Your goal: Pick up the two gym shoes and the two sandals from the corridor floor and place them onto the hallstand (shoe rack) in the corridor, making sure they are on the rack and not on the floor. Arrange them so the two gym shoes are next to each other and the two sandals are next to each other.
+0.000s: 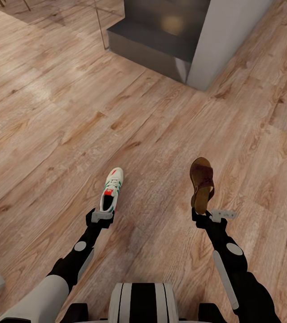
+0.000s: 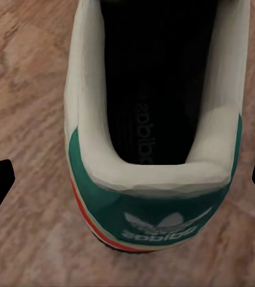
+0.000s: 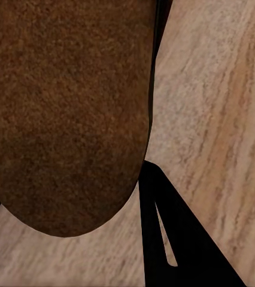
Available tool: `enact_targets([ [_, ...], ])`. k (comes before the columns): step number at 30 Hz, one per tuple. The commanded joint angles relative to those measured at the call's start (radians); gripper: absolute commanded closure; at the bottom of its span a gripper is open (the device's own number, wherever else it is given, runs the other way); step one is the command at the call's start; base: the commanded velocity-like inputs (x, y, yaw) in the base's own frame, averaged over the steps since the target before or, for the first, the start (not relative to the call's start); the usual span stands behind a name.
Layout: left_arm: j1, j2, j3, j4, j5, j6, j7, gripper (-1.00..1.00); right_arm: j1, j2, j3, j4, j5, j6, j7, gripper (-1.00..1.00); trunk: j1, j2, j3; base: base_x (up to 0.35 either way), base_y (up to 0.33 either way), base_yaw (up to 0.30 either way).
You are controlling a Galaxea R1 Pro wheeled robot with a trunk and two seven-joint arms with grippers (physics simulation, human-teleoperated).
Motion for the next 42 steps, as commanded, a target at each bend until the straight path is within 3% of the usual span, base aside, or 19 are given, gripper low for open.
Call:
enact_targets([
  [1,0.000,0.000,0.001,0.001,-0.006,-0.003,-0.001,-1.00,-0.001,0.000,0.000,-0.001,-0.013,0.005,-0.006,1.00,0.000,0.000,-0.001,0.000,0.000,0.006],
  [21,0.000,0.000,0.001,0.001,-0.006,-0.003,-0.001,-1.00,-0.001,0.000,0.000,-0.001,-0.013,0.005,-0.006,1.00,0.003,-0.002,-0.039,0.000,0.000,0.001],
  [42,0.000,0.000,0.003,0.001,-0.006,-0.003,0.000,-1.00,-0.001,0.000,0.000,-0.002,-0.013,0.005,-0.006,1.00,0.003,-0.002,-0.039,0.000,0.000,0.000],
])
